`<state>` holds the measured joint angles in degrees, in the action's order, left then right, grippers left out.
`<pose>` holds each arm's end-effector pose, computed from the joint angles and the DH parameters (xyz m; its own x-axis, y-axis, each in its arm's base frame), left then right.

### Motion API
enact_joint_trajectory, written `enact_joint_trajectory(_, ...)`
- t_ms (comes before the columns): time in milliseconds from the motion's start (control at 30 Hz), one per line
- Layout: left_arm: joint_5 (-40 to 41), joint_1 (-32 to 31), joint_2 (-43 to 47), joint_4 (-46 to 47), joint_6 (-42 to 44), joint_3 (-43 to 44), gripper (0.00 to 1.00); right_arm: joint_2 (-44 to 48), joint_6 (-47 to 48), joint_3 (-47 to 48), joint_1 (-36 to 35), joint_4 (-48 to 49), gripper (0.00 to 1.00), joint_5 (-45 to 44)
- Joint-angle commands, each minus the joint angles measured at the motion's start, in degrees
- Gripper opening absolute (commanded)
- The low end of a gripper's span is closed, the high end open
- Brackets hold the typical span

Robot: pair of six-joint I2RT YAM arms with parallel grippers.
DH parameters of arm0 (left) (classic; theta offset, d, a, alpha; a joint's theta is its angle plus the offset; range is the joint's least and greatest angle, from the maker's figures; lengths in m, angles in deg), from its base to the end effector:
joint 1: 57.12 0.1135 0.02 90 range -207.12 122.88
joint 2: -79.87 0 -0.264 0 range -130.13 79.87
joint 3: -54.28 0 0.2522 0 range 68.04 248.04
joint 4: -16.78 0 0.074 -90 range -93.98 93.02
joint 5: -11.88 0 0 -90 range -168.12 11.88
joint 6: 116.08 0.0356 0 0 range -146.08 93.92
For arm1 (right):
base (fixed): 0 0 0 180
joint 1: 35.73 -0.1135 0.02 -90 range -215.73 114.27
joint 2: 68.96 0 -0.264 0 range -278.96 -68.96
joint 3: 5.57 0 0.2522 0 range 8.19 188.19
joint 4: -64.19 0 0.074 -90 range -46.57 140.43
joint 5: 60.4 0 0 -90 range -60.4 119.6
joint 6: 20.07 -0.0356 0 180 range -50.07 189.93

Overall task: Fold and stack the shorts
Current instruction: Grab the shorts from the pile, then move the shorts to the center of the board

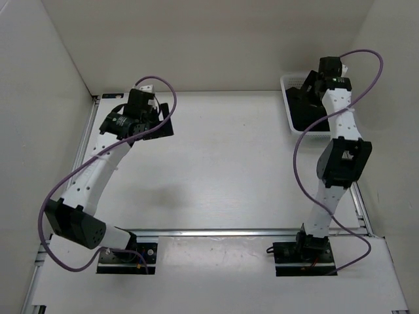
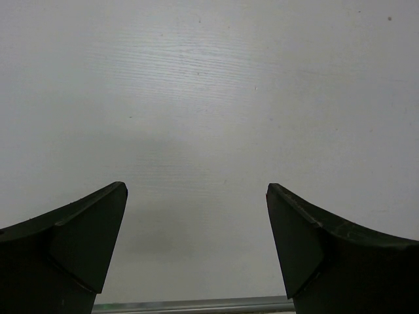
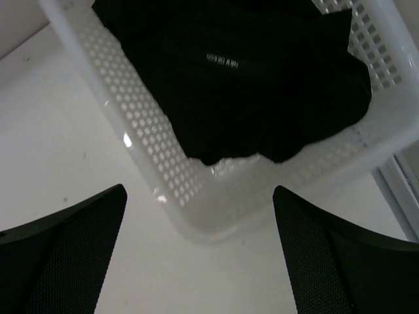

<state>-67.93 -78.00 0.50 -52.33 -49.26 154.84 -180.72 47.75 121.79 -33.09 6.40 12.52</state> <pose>0.2634 -0.0937 0.3832 -0.7320 -0.1354 -0.6678 -0.0523 0.9883 -0.1431 0.4399 -0.0307 0.3540 -0.5225 0.3853 -0.7606 0.4953 0.8633 0.0971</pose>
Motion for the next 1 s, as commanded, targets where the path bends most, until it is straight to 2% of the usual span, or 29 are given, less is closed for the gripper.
enact_joint_trajectory(0, -0.8, -0.3, -2.0, 0.1, -0.1, 3.5, 1.00, -10.1, -1.1, 10.6, 3.3, -0.3, 0.96, 5.0)
enact_joint_trajectory(167, -1.3, -0.3, -6.1, 0.1, -0.6, 5.4, 1.00, -26.6, -1.7, 24.8, 5.2, -0.3, 0.96, 5.6)
enact_joint_trajectory(267, -1.8, -0.3, -8.2, 0.1, -0.1, 6.6, 1.00, -31.6, -2.4, 28.7, 5.7, 0.8, 0.83, 5.0)
enact_joint_trajectory(300, -1.8, -0.3, -8.9, 0.1, -0.1, 6.6, 1.00, -31.6, -3.0, 28.7, 5.7, 1.7, 0.68, 5.0)
enact_joint_trajectory(367, -1.8, -0.3, -9.4, 0.1, -0.1, 7.9, 1.00, -31.6, -3.1, 28.2, 6.2, 4.5, 0.48, 5.6)
enact_joint_trajectory(400, -1.3, -0.3, -9.4, 0.1, 0.4, 7.9, 1.00, -30.2, -3.1, 27.3, 6.2, 5.2, 0.27, 5.6)
enact_joint_trajectory(500, -1.3, -0.3, -9.4, 0.1, 0.4, 7.9, 1.00, -27.0, -3.7, 26.8, 6.2, 5.2, 0.00, 6.4)
enact_joint_trajectory(700, -1.9, -0.3, -6.9, 0.1, -0.8, 5.1, 1.00, -10.2, -0.2, 22.4, 2.4, 5.7, 0.00, 10.9)
enact_joint_trajectory(800, -0.6, -0.3, -4.0, -0.5, -0.8, 2.1, 1.00, 1.3, 3.4, 19.6, -2.4, 6.2, 0.00, 13.3)
enact_joint_trajectory(967, 1.8, -0.3, 1.1, -1.0, -0.8, 0.0, 1.00, 16.4, 5.9, 13.2, -14.8, 4.9, 0.00, 12.6)
